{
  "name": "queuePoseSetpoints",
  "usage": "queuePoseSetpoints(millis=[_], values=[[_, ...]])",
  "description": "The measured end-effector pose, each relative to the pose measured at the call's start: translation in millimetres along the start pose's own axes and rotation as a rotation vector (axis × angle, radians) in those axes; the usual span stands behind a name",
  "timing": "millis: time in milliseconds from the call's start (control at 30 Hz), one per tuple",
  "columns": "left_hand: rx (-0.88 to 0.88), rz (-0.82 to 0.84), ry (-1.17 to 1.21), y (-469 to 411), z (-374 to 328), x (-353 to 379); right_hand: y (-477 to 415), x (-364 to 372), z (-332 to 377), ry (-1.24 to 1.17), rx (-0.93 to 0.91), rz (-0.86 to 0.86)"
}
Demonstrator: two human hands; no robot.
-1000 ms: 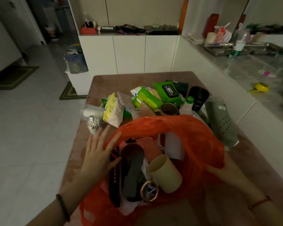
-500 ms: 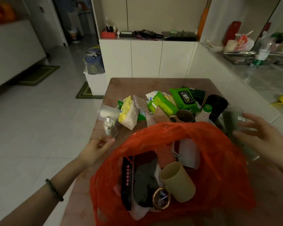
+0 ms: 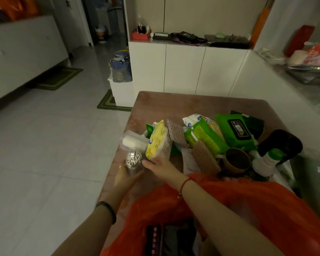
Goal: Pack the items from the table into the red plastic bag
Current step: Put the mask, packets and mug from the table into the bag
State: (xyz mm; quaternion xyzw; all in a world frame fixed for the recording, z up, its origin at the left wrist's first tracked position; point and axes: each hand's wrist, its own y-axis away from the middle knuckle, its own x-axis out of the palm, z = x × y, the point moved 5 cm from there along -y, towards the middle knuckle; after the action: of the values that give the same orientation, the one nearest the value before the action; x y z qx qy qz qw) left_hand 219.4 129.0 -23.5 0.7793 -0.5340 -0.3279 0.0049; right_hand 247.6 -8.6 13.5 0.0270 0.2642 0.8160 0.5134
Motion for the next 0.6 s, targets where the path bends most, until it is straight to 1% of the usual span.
queuePoseSetpoints(millis=[67,133,200,333,500,600], values=[[0.017,-0.046,0.016,-7,1,3,-18,14,-6,-0.179,0.039,-0.009],[0.039,-0.055,0.034,-7,0,6,-31,22,-10,-0.288,0.06,-0.071],[0.07,-0.046,0.021,-5,1,8,-36,31,-13,-0.363,0.084,-0.113],[0.103,-0.062,0.045,3,0,3,-30,42,-12,-0.421,0.127,-0.076],[0.273,-0.069,0.108,37,-29,-10,4,32,6,-0.498,0.069,-0.081],[0.376,-0.066,0.212,72,-56,-17,42,10,27,-0.488,-0.097,-0.142]])
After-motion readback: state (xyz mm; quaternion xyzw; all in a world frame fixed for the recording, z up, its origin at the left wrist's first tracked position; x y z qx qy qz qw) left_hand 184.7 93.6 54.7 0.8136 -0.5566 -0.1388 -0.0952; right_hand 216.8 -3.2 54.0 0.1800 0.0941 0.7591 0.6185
